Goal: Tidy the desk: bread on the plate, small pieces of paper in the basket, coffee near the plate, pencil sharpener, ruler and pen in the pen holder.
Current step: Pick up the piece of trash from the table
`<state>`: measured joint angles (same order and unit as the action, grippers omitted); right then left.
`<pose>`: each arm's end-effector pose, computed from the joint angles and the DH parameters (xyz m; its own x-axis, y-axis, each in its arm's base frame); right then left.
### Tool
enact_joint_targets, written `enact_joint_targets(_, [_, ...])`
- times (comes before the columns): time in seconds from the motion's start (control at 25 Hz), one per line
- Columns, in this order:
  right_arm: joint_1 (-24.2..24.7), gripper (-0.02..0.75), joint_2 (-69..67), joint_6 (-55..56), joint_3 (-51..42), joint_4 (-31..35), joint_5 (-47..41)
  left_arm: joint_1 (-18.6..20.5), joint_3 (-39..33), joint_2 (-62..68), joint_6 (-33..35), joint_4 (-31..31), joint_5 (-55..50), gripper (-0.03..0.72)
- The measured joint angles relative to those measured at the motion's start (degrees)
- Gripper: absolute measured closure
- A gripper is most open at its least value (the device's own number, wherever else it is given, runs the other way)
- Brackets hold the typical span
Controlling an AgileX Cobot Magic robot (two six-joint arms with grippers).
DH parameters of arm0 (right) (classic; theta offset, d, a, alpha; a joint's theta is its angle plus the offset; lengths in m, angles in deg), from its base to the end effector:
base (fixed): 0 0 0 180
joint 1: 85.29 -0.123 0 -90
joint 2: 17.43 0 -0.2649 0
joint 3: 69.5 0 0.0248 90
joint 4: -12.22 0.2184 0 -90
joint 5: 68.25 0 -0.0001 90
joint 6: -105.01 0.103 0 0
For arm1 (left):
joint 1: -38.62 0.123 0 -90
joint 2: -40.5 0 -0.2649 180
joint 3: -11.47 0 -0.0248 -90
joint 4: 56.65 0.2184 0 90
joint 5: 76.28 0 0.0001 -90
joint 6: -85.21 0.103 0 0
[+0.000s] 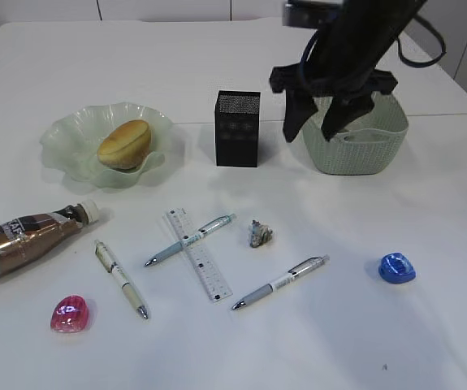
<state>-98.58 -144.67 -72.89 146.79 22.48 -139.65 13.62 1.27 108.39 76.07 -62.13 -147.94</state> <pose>0.3953 0.1112 0.2584 -0.9479 -0.1285 -0.2914 -0.1887 0.9637 0.1889 0.1416 -0.0763 0.3492 -0.8554 0.1917 -0.4811 0.3066 0.9362 -0.1721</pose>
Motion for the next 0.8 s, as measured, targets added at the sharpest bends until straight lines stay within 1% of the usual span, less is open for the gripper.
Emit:
enact_joint_targets(0.04, [-2.1,0.262,1.3,-0.3,-3.7,0.0,0.0,0.0,0.0,0.0,0.0,0.0,0.0,0.372])
enact_joint_targets(0.08, [-3.5,0.262,1.5,-0.5,-5.4,0.0,0.0,0.0,0.0,0.0,0.0,0.0,0.0,0.372])
enact_joint_targets(0.12, [-3.7,0.262,1.5,-0.5,-5.5,0.0,0.0,0.0,0.0,0.0,0.0,0.0,0.0,0.371])
enact_joint_targets(0.2, [-6.1,0.262,1.5,-1.1,-7.1,0.0,0.0,0.0,0.0,0.0,0.0,0.0,0.0,0.371])
enact_joint_targets(0.28, [-6.4,0.262,1.5,-1.2,-7.1,0.0,0.0,0.0,0.0,0.0,0.0,0.0,0.0,0.37])
enact_joint_targets(0.32, [-7.9,0.262,1.2,-1.3,-7.2,0.0,0.1,0.0,0.0,0.0,-0.1,0.0,0.0,0.37])
enact_joint_targets(0.48, [-7.9,0.262,1.1,-1.3,-7.2,0.0,0.1,0.0,0.0,0.0,-0.1,0.0,0.0,0.37])
enact_joint_targets(0.52, [-8.5,0.262,-1.0,-1.3,-7.2,0.1,0.3,0.0,0.0,0.0,-0.1,0.0,0.0,0.37])
enact_joint_targets(0.72, [-8.5,0.263,-3.3,-1.3,-7.2,0.1,0.5,0.0,0.0,0.0,-0.1,0.0,0.0,0.37])
enact_joint_targets(0.8, [-8.5,0.268,-6.2,-1.5,-7.2,0.5,0.8,0.0,0.0,0.0,-0.1,0.0,0.0,0.367])
